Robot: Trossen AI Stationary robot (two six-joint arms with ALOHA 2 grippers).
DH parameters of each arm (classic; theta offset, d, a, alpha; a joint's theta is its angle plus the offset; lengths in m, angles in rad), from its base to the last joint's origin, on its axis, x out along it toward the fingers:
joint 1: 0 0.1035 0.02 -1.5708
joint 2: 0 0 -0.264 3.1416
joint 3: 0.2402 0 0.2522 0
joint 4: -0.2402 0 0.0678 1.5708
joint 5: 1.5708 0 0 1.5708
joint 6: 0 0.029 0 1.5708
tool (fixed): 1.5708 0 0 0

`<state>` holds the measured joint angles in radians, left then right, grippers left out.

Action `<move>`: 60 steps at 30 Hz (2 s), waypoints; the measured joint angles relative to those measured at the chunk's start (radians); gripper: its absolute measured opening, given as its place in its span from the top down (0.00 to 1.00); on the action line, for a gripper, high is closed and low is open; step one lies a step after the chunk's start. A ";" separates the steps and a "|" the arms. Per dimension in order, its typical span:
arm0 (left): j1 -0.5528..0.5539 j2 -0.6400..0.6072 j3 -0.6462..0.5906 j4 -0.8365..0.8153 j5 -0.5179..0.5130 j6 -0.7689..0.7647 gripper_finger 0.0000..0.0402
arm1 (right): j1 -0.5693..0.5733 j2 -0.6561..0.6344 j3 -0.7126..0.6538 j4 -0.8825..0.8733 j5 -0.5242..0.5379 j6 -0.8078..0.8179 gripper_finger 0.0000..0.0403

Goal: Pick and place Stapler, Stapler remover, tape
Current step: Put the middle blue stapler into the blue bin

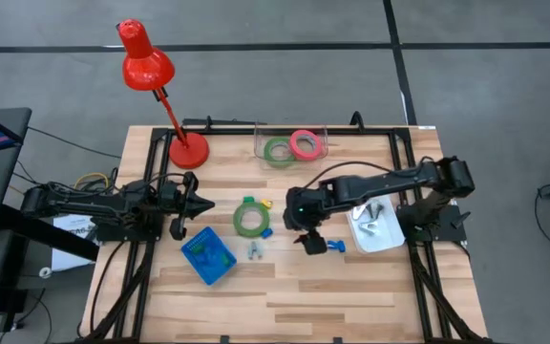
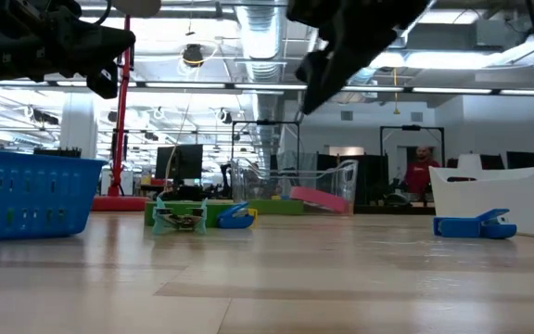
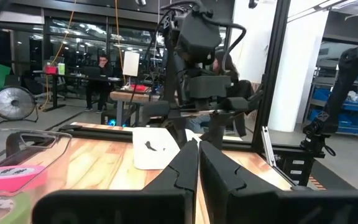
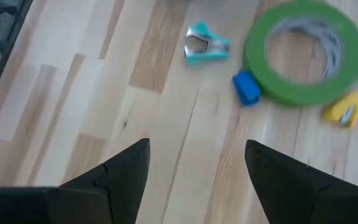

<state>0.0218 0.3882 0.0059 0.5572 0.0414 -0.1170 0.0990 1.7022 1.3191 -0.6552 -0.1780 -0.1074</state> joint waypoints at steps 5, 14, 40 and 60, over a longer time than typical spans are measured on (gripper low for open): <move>0.000 0.000 0.000 0.001 0.000 0.000 0.98 | 0.009 -0.057 -0.086 -0.001 0.018 0.034 0.37; 0.000 0.000 0.000 0.006 0.000 0.000 0.98 | 0.073 -0.083 -0.201 -0.013 0.076 0.103 0.37; 0.000 0.000 0.000 0.009 0.000 0.000 0.98 | 0.169 -0.082 -0.376 -0.002 0.165 0.293 0.37; 0.000 0.000 0.000 0.013 0.000 0.000 0.98 | 0.140 -0.077 -0.415 0.041 0.206 0.310 0.37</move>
<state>0.0218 0.3883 0.0059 0.5705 0.0414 -0.1171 0.2389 1.6249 0.9045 -0.6146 0.0277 0.2028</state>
